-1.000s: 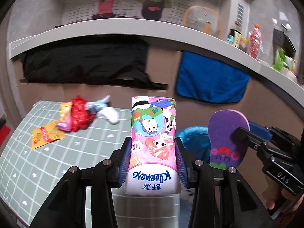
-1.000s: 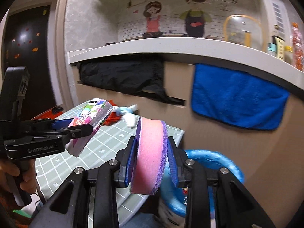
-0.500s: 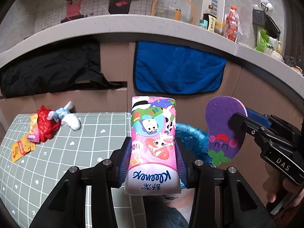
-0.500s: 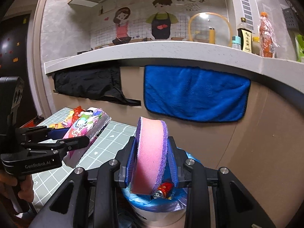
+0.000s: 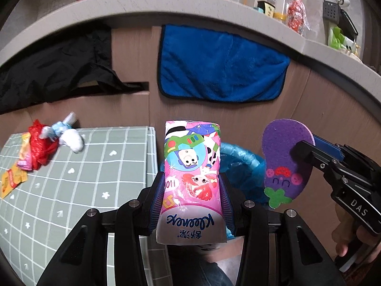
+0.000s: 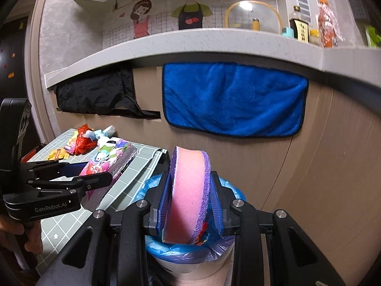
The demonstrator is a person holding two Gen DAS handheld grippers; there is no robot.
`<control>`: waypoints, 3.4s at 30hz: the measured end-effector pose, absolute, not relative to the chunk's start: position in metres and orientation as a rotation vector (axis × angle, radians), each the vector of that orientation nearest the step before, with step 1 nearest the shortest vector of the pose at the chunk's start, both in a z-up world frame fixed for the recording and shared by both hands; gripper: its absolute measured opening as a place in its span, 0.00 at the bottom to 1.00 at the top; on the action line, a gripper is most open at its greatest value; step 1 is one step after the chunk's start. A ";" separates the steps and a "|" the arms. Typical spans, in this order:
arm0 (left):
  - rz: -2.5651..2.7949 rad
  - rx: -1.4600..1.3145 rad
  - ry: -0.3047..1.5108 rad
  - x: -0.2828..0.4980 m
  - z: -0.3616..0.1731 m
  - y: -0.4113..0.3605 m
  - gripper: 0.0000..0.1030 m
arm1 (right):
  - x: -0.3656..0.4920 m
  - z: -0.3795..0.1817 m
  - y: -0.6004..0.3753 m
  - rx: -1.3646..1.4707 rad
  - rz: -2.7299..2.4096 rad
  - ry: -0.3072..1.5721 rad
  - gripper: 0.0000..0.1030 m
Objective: Collect trash
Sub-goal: 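Carry the tissue pack and purple sponge over the blue bin and release both, then move both grippers back over the table toward the yellow snack packets, then grasp the yellow card packet with the right gripper while the left gripper grasps the pink-yellow wrapper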
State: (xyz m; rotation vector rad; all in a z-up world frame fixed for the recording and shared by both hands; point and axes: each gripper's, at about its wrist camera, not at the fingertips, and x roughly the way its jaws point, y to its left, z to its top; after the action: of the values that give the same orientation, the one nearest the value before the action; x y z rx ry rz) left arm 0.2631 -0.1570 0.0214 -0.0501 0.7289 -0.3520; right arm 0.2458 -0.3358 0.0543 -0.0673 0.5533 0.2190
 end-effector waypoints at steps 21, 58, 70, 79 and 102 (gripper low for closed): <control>-0.364 -0.048 0.800 0.320 -0.014 -0.167 0.44 | 0.296 0.010 -0.348 -0.011 0.201 0.659 0.28; -0.112 -0.075 0.717 0.311 0.009 0.054 0.71 | 0.305 0.036 -0.277 0.154 0.410 0.646 0.52; 0.151 -0.222 0.743 0.295 -0.008 0.261 0.71 | 0.371 0.056 -0.072 -0.016 0.614 0.710 0.54; 0.227 -0.237 0.683 0.255 -0.017 0.328 0.71 | 0.403 -0.010 0.120 -0.274 0.720 0.886 0.53; 0.269 -0.357 0.727 0.221 -0.044 0.394 0.68 | 0.417 -0.103 0.208 -0.259 0.653 1.040 1.00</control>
State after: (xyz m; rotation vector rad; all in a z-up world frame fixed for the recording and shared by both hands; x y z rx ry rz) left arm 0.2211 0.3936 -0.0444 -0.3568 0.7267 0.2694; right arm 0.4173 0.2082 -0.1033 -0.2586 1.0398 0.6532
